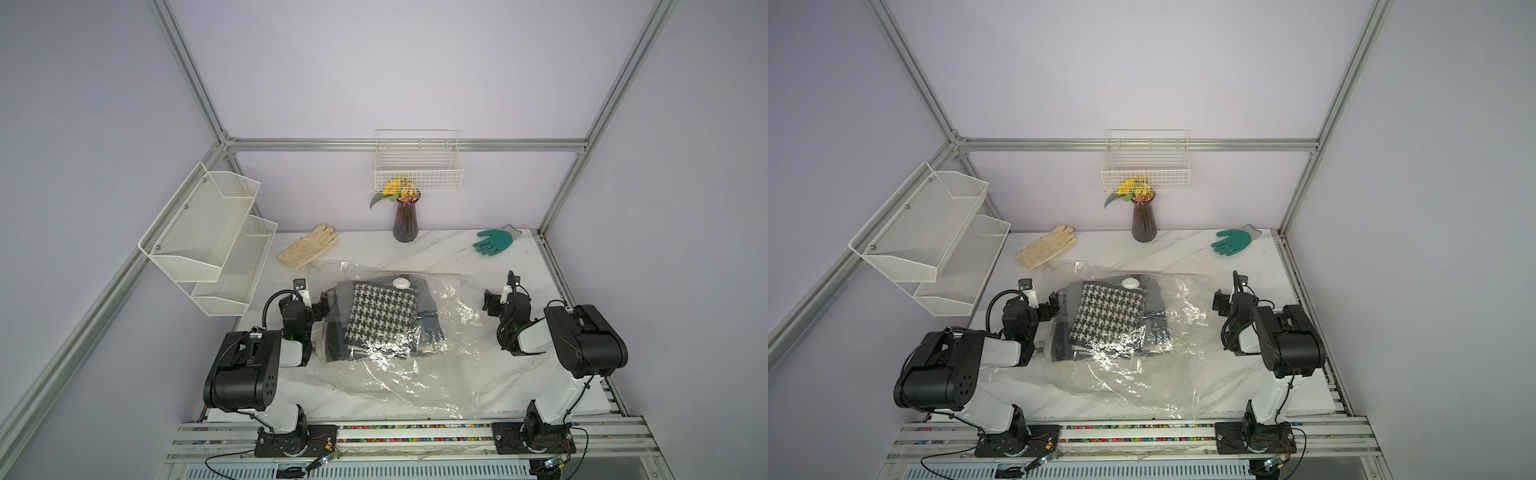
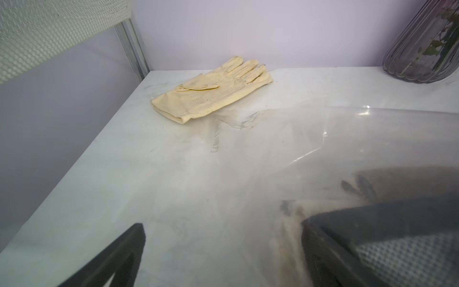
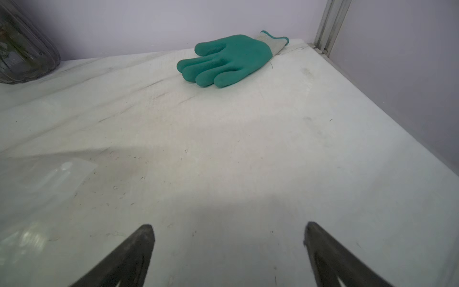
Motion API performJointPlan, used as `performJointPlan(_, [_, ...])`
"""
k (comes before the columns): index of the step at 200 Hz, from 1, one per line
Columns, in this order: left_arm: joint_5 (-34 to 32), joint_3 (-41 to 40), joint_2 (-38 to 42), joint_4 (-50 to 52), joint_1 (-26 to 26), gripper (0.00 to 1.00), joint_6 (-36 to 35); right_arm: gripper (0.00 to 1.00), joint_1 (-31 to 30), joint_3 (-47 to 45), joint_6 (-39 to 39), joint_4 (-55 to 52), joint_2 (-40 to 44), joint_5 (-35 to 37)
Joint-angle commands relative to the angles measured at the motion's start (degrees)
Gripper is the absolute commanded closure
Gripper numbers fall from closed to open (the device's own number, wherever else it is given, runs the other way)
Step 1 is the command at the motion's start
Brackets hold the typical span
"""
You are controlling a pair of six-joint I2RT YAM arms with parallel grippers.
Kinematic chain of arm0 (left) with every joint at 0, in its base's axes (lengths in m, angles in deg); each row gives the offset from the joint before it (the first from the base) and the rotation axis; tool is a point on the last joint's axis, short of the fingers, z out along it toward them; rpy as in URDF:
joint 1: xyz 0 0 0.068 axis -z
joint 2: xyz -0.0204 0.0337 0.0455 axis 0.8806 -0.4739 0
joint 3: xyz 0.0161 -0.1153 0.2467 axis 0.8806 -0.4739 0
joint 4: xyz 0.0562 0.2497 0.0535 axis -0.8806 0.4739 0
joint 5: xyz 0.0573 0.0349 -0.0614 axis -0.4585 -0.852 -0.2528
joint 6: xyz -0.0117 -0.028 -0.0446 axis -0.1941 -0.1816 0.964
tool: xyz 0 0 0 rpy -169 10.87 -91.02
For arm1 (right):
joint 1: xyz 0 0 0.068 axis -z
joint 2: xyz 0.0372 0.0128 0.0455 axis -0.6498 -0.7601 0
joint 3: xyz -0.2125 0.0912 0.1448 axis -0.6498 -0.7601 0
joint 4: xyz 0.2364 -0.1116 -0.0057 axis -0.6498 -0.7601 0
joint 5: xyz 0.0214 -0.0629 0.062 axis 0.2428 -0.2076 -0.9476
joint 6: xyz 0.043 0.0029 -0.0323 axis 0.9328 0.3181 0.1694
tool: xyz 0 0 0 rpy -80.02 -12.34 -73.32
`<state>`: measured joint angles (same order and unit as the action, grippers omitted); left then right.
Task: Take the scarf out of the vacuum bag
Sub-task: Open the vacuum bag at the center of the board.
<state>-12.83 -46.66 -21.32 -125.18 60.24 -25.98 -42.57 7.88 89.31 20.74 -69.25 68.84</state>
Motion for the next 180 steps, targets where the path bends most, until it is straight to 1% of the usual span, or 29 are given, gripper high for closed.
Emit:
performJointPlan(1, [0.36,1.24,1.00,-0.91,0.07,0.00,0.19,0.03,-0.24,0.37,0.30,2.25,0.56,-0.13])
performJointPlan(93, [0.85,1.14,0.95,-1.10,0.10,0.00,-0.34,0.03,-0.24,0.48,0.49,1.99,0.48,-0.21])
performJointPlan(118, [0.11,1.17,1.09,-0.86,0.23,0.00,0.07,0.03,-0.24,0.43,0.39,1.97,0.58,-0.21])
performJointPlan(131, [-1.74,1.65,1.52,-0.63,0.73,0.00,-0.07,0.03,-0.24,0.32,0.24,2.49,1.20,0.12])
performJointPlan(144, [-2.24,4.50,3.74,6.12,0.70,0.00,0.24,0.03,-0.34,1.69,0.47,-2.81,4.79,0.98])
performJointPlan(157, [-4.24,9.52,5.75,16.79,0.85,0.00,0.96,0.03,-0.78,4.68,0.24,-11.73,8.77,1.80])
performJointPlan(169, [-7.06,13.88,7.84,25.70,0.80,0.00,2.53,0.03,-2.08,7.21,0.51,-17.29,11.47,5.71])
performJointPlan(179, [-8.09,15.11,9.03,26.72,0.81,0.00,3.96,0.03,-2.61,9.27,1.74,-22.27,13.79,8.00])
performJointPlan(180, [-8.11,15.12,10.07,26.54,0.83,0.00,4.06,0.03,-2.70,9.44,1.96,-22.71,14.08,8.20])
